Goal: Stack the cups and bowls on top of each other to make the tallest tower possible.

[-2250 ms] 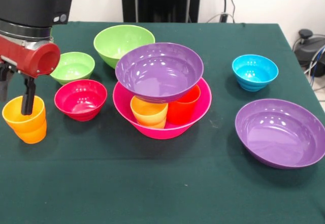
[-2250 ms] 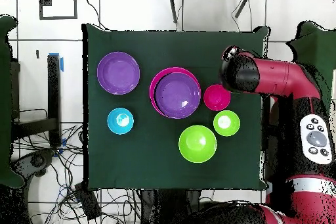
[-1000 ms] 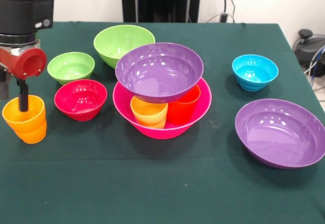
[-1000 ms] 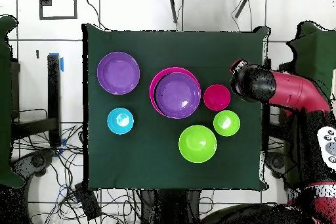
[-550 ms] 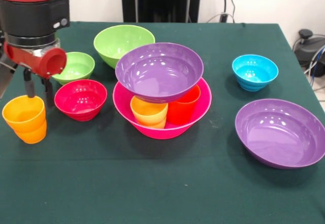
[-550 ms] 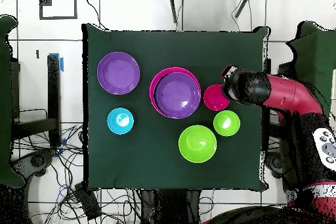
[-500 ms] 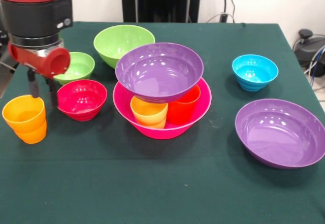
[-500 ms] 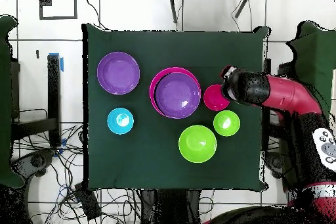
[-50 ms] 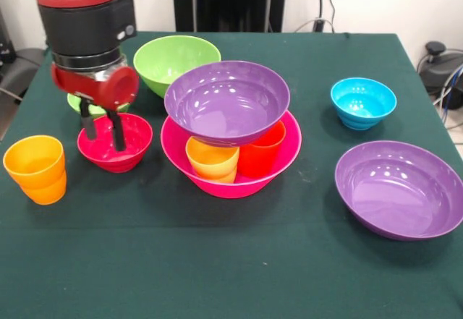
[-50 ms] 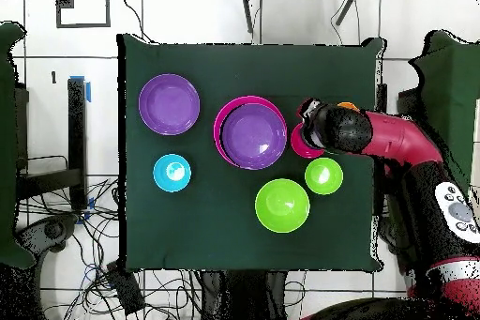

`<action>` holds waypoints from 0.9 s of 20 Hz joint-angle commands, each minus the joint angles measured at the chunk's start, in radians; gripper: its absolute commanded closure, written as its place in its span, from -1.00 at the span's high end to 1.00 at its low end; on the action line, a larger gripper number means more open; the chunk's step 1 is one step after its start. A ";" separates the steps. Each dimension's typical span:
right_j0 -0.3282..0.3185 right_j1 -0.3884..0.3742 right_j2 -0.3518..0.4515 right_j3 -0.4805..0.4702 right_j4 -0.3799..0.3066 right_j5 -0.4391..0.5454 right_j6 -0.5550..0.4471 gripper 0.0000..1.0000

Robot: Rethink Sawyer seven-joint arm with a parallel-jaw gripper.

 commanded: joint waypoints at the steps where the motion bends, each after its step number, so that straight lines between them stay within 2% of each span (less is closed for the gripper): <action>1: -0.016 0.023 0.125 0.066 -0.090 -0.056 -0.275 1.00; 4: 0.006 0.004 0.090 0.054 -0.144 -0.085 -0.241 1.00; 6: 0.023 -0.014 0.061 0.035 -0.177 -0.071 -0.231 1.00; 11: 0.041 -0.040 0.041 -0.029 -0.201 0.005 -0.234 1.00; 14: 0.058 -0.049 0.021 -0.043 -0.219 0.015 -0.202 1.00; 18: 0.077 -0.058 -0.011 -0.064 -0.210 0.050 -0.142 1.00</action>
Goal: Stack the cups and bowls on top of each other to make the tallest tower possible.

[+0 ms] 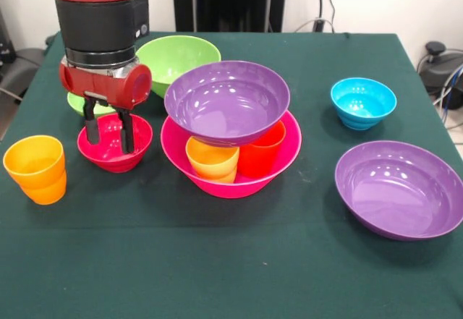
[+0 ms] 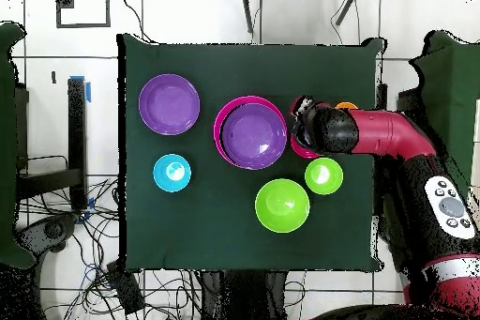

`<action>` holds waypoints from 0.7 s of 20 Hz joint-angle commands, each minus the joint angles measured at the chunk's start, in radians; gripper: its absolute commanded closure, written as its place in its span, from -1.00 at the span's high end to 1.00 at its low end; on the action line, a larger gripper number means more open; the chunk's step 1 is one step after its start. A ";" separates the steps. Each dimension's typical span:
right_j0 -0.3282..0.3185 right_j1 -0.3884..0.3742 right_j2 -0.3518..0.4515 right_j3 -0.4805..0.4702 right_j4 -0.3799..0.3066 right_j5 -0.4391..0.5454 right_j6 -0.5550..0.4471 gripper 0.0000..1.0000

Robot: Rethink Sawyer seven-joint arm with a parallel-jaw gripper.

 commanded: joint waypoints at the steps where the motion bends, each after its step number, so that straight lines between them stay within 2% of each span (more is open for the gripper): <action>1: 0.066 -0.023 -0.045 -0.077 -0.083 0.083 -0.142 1.00; 14: 0.107 -0.004 -0.118 -0.108 -0.125 0.005 -0.053 1.00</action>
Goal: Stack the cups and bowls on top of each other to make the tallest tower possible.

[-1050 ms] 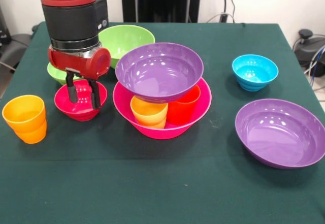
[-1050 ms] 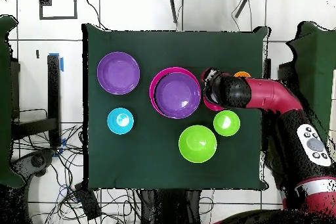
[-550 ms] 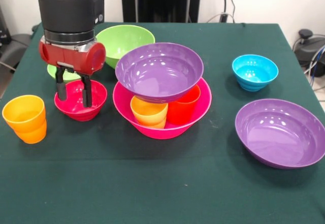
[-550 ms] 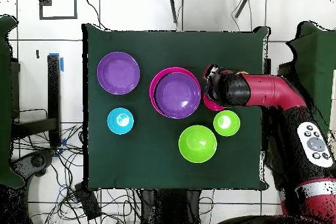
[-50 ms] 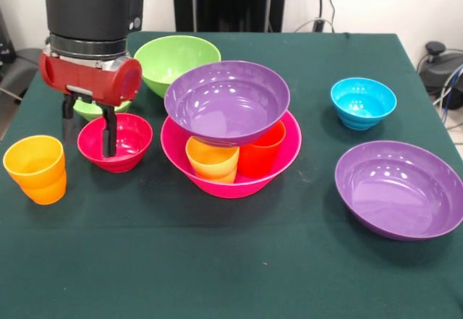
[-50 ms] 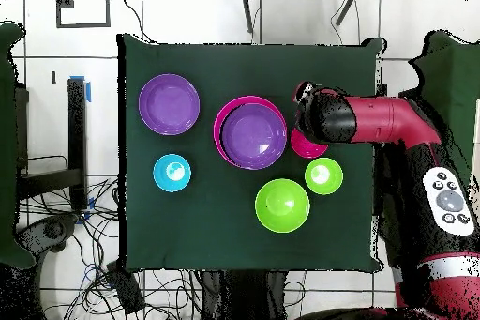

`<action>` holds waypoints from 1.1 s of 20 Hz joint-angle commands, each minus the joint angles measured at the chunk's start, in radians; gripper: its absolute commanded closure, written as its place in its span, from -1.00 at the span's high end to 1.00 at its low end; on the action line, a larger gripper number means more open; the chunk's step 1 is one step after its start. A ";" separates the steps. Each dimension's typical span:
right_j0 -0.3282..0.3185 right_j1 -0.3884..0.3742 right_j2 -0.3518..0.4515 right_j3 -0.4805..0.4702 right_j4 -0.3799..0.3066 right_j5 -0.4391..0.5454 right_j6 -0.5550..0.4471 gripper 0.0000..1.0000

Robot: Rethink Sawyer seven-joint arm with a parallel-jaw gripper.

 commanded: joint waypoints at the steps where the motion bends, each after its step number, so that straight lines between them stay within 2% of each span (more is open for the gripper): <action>1: 0.047 0.032 -0.084 -0.033 -0.096 -0.002 -0.047 1.00; 7: 0.050 0.034 -0.138 -0.006 -0.117 -0.033 -0.030 1.00; 15: -0.022 0.048 -0.103 0.080 -0.096 -0.095 -0.087 1.00; 19: -0.038 0.054 -0.108 0.100 -0.125 -0.162 -0.082 1.00; 22: -0.076 0.065 -0.081 0.126 -0.118 -0.182 -0.114 1.00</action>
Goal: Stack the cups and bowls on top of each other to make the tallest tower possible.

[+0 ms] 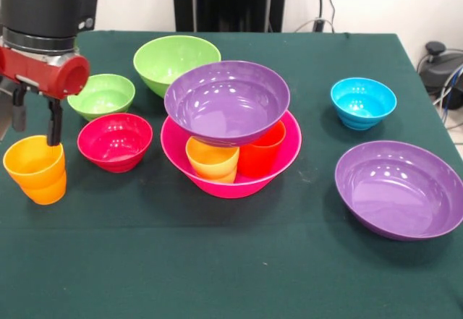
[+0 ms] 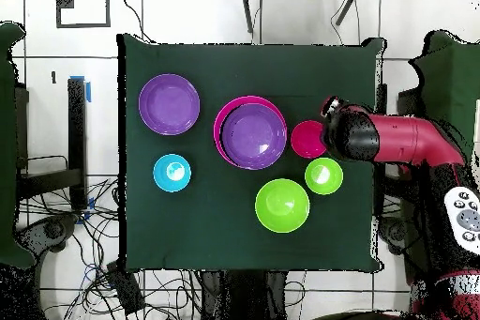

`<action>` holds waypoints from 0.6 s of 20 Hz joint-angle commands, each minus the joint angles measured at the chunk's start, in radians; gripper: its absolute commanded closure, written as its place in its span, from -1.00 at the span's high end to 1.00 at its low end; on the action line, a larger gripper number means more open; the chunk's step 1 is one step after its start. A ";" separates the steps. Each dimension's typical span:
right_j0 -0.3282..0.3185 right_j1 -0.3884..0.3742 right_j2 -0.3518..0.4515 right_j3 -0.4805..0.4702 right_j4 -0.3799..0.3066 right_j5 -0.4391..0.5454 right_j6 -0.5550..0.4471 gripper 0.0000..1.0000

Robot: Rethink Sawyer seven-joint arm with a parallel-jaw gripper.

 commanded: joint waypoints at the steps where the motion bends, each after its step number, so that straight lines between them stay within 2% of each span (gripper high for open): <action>1: -0.040 0.062 0.016 0.110 -0.092 -0.109 -0.117 1.00; 5: -0.041 0.069 0.011 0.116 -0.091 -0.138 -0.101 1.00; 12: -0.025 0.058 0.001 0.126 -0.072 -0.130 -0.076 1.00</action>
